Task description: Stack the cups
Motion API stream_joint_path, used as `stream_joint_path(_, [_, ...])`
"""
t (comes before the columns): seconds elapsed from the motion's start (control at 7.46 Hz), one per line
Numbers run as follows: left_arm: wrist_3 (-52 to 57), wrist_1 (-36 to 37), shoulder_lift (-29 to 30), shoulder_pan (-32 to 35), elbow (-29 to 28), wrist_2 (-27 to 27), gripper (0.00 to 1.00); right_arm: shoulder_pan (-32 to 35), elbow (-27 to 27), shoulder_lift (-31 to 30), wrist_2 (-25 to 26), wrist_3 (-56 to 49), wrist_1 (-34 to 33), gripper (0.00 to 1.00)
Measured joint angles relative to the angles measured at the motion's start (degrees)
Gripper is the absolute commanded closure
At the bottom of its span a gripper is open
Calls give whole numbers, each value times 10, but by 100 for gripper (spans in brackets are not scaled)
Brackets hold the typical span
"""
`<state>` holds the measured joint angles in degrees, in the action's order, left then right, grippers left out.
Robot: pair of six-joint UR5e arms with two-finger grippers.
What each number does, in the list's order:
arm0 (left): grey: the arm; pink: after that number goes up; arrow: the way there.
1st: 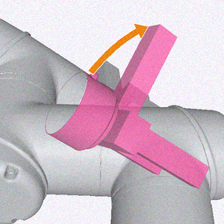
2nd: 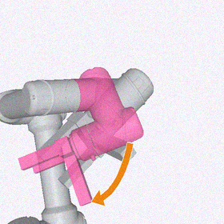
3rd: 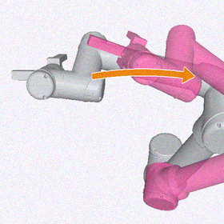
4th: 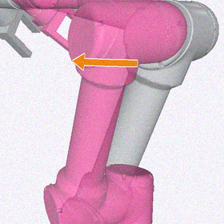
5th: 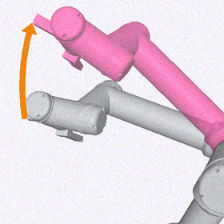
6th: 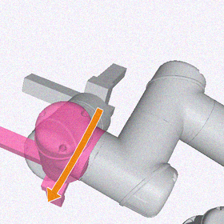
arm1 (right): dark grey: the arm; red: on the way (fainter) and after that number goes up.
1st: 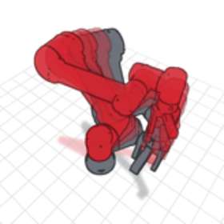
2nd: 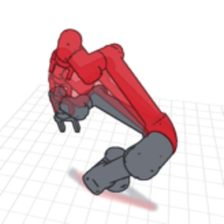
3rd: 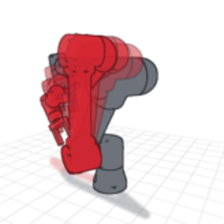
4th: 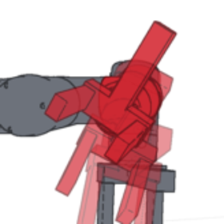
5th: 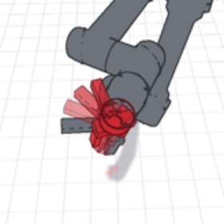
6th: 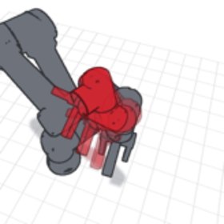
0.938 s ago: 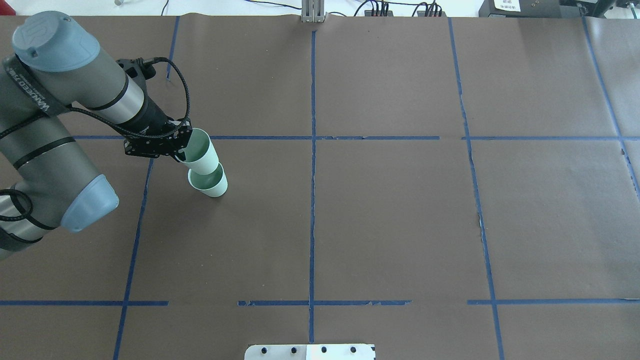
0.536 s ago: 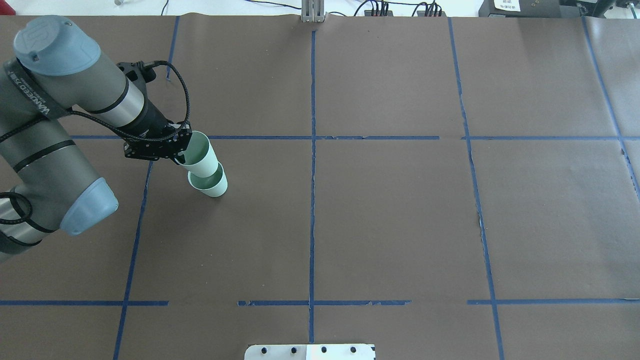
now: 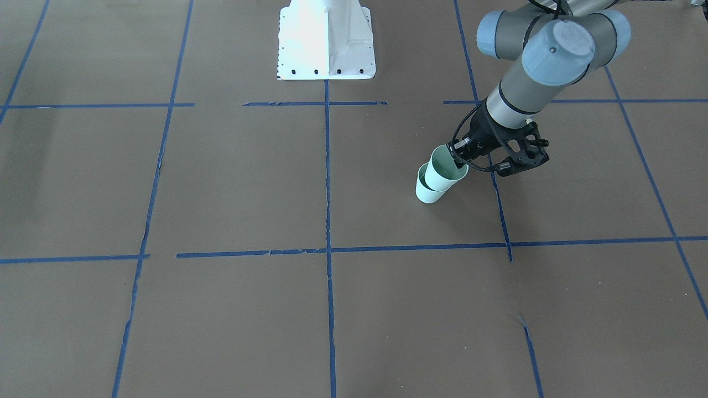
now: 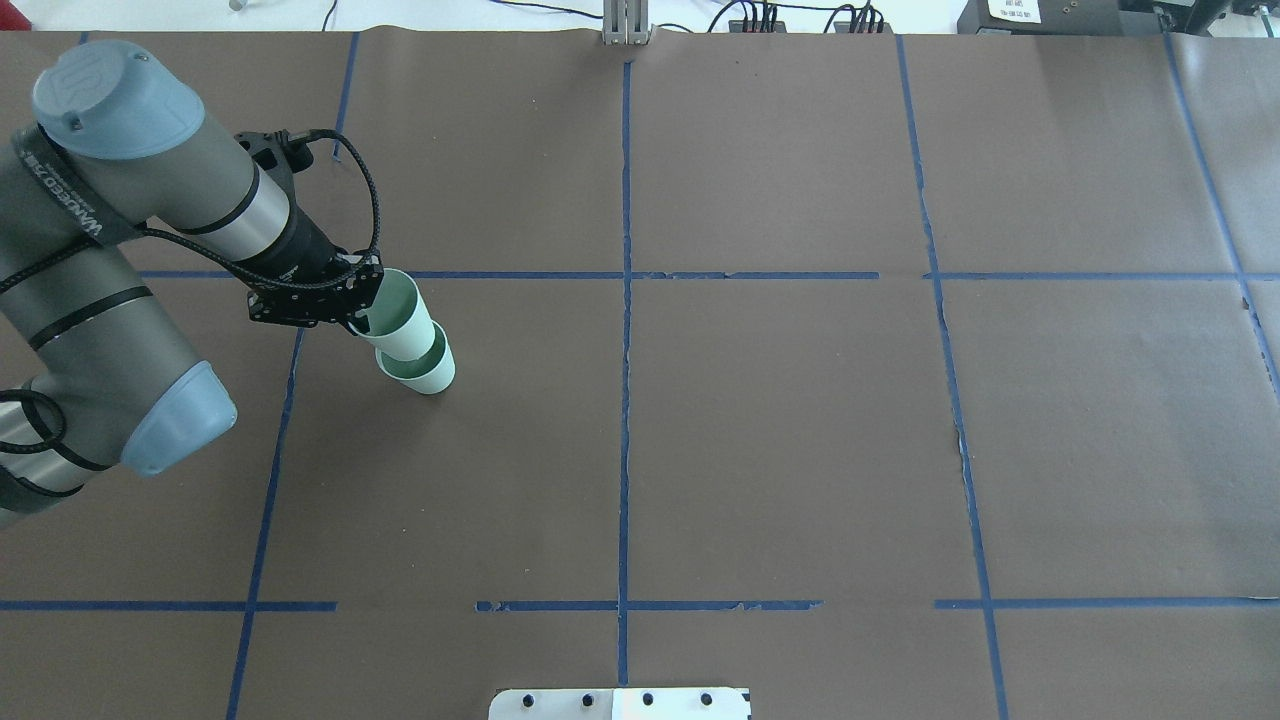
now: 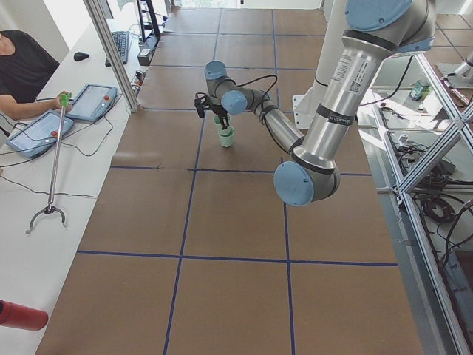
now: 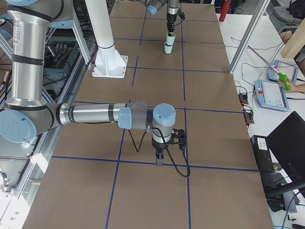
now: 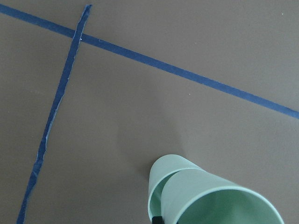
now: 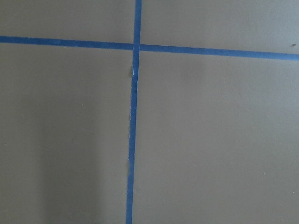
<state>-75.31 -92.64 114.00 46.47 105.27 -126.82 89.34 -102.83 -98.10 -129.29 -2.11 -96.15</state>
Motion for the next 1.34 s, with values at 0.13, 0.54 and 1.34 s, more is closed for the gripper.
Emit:
stream_joint_path(0.13, [0, 0, 0, 0, 1, 0, 100, 0, 0, 0, 0, 0, 0, 0])
stream_joint_path(0.54, [1, 1, 0, -4, 0, -1, 0, 0, 0, 0, 0, 0, 0, 0])
stream_joint_path(1.34, [38, 3, -4, 7, 31, 2, 0, 0, 0, 0, 0, 0, 0, 0])
